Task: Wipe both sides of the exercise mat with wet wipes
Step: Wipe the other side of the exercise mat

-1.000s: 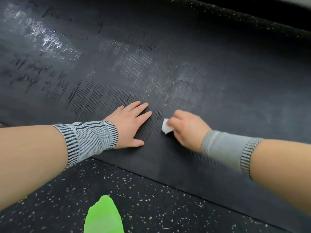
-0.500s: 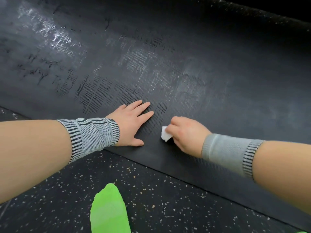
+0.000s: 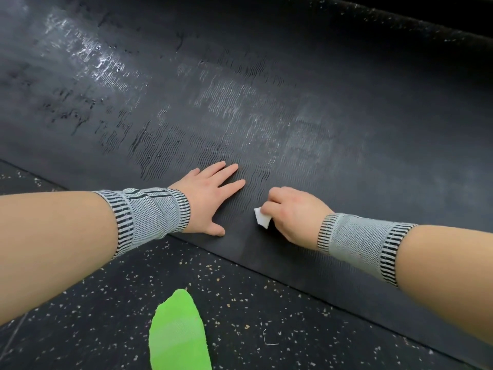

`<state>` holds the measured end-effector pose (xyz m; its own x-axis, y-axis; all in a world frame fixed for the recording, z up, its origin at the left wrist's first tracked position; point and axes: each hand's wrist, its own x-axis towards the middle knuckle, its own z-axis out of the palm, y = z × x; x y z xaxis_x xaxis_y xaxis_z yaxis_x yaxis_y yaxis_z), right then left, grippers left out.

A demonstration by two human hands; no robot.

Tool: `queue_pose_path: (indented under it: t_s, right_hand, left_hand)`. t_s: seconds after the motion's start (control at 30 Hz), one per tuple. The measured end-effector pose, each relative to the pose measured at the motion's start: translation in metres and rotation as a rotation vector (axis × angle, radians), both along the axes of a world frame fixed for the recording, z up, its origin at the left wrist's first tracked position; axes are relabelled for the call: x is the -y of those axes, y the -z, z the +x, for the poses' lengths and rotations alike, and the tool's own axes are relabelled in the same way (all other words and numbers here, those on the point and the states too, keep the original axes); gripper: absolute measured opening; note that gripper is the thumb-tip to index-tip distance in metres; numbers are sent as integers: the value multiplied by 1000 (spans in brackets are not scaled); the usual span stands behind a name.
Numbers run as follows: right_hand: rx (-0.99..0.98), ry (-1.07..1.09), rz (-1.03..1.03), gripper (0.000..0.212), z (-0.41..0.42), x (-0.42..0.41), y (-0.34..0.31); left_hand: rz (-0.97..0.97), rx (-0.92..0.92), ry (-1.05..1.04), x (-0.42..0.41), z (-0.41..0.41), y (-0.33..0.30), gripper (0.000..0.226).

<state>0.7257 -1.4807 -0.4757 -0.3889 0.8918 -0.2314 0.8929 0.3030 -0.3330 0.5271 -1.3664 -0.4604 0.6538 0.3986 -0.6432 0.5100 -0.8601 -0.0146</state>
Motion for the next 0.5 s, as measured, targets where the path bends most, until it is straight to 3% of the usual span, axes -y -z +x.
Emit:
queue_pose_path:
  t_s: [0.27,0.37,0.5]
  right_hand:
    - [-61,-313,-189,21,-64,30,-7]
    - [-33,-248,-106,20,-44,6,-1]
    - [-36,109,133,14,5,-37,8]
  left_hand:
    - [22,-5,-69,-15,-7,-1,114]
    - [33,-7,-99,-22,-9,-1,115]
    - [39,17,-118,-25,-10,0,110]
